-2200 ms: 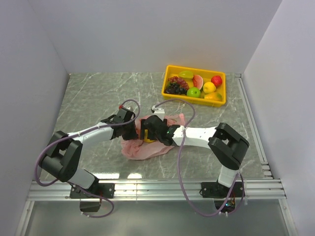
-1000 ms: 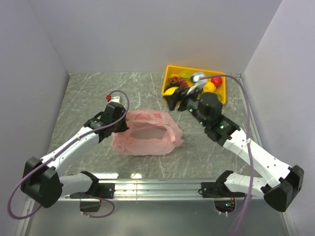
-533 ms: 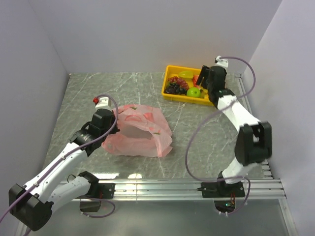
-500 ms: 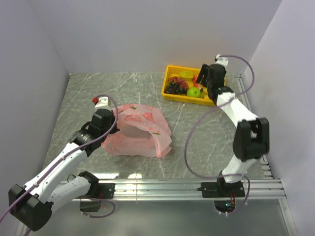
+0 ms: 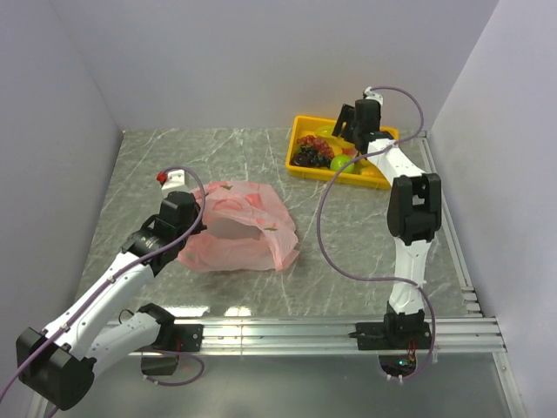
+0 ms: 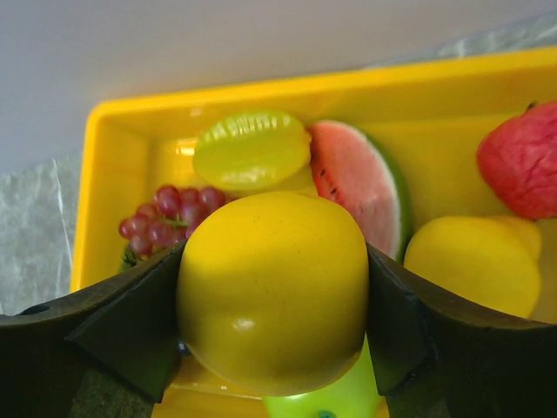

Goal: Untie the knot of the plastic bag and take out the fruit

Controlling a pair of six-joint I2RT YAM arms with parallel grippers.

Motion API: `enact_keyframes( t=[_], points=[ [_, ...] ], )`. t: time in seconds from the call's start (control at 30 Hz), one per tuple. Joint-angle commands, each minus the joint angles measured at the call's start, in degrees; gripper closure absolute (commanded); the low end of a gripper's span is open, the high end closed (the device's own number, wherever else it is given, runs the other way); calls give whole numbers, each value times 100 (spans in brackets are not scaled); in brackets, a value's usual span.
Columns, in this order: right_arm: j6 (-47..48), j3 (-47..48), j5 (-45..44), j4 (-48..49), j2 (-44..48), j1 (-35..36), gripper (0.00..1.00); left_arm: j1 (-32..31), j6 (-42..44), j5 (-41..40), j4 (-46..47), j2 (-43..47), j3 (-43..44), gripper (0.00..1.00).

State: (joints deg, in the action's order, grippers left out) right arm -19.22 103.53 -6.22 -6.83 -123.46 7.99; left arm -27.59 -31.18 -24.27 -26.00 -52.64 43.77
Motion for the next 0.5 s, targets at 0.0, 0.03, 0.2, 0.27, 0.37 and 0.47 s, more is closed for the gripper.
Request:
enact_keyframes(
  t=[0.0,0.03,0.2,0.27,0.37,0.47],
  points=[
    [-117,344,340,-99,-64,19,17,26,-99,-130,113,44,61,99],
    [-108,309,393,-73,-38,19,17,35,-108,-148,121,52,53,99],
    [67,36,534,209,339,19,13,70,-125,-87,113,52,44,99],
    [112,10,551,191,515,19,12,105,-134,-8,121,61,44,99],
    [147,-34,446,-63,849,19,13,254,-169,141,156,87,27,99],
    [68,-761,358,49,1708,27,13,465,-248,291,279,26,0,99]
  ],
)
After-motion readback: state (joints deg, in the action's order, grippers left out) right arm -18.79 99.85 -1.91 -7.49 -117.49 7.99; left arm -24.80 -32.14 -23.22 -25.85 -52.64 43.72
